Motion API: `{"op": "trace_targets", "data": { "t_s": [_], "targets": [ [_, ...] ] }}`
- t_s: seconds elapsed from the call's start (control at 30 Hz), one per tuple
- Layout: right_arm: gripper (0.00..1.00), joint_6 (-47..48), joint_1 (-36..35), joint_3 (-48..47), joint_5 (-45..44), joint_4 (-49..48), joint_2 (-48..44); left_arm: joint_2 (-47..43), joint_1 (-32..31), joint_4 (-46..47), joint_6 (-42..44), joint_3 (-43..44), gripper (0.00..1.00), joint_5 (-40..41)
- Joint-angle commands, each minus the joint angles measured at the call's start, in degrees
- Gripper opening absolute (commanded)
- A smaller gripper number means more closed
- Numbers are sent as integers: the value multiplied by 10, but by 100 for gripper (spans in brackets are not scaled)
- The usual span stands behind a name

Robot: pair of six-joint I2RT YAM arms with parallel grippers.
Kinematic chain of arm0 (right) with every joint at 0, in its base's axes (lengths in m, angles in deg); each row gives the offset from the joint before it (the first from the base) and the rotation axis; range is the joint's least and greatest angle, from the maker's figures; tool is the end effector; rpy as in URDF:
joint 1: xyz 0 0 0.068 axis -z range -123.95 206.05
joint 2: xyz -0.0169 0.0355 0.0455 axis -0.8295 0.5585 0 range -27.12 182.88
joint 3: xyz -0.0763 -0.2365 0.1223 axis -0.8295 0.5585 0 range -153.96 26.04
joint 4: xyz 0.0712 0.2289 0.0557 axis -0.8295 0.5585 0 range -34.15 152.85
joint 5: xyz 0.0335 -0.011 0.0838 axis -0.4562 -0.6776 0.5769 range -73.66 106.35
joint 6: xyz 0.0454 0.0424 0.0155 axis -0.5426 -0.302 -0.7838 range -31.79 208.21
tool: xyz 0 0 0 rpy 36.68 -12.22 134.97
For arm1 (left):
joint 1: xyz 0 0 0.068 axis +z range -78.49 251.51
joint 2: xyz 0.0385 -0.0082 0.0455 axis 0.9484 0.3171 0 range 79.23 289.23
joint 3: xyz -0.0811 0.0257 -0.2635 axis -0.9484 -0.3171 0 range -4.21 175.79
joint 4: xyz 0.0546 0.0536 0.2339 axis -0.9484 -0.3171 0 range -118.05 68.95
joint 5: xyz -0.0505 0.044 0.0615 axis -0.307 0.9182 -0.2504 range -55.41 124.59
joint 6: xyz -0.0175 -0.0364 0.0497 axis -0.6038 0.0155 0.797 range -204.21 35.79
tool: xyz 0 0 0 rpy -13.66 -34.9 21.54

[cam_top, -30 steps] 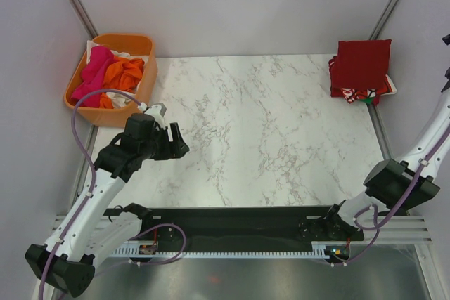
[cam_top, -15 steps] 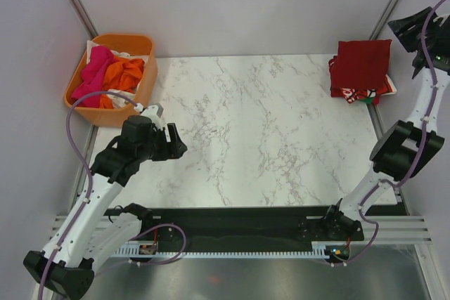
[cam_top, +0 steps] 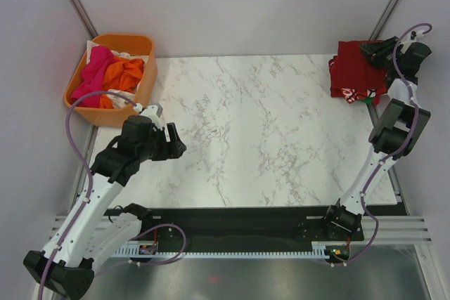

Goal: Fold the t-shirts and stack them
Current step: Neatly place the folded tshirt to the corner

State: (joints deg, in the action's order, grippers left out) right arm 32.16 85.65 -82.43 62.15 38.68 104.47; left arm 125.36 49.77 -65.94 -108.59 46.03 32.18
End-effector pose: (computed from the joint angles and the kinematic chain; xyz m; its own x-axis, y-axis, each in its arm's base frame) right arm 0.4869 -0.2359 0.2684 -0.2791 0.8236 -0.4938 -0.0792 0.4928 0.8665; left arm 0.1398 -0.0580 0.3024 -0.7174 -0.1580 -0.6785 0.1136 0.9344 -0.3377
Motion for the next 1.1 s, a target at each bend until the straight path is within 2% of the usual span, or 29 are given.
{"op": "trace_targets", "data": {
  "t_s": [0.0,0.03,0.13,0.27,0.53,0.6,0.67,0.73,0.83,0.93,1.07],
  "targets": [
    [39,113,13,-1,-146,141,-16,-5,0,18,10,-1,78,13],
    [39,185,9,0,-184,169,-23,-7,0,18,9,-2,78,15],
    [40,266,10,-7,-261,224,-21,-7,0,18,9,-2,78,15],
    [41,352,14,-102,-324,325,9,-1,-1,17,9,-2,78,15],
    [42,437,2,-116,-448,346,-18,15,0,18,13,-1,77,5],
    [42,465,-16,-112,-503,344,-42,10,0,18,12,-1,77,10],
    [51,501,-31,-105,-567,335,-76,4,0,19,11,-2,77,11],
    [65,508,-45,-104,-584,328,-97,3,0,19,11,-2,77,11],
    [78,506,-50,-106,-585,323,-138,4,0,19,11,-1,77,8],
    [87,503,-52,-111,-581,323,-176,-1,0,19,11,-1,77,7],
    [94,490,-59,-114,-557,324,-243,-7,0,18,13,-1,77,7]
  ]
}}
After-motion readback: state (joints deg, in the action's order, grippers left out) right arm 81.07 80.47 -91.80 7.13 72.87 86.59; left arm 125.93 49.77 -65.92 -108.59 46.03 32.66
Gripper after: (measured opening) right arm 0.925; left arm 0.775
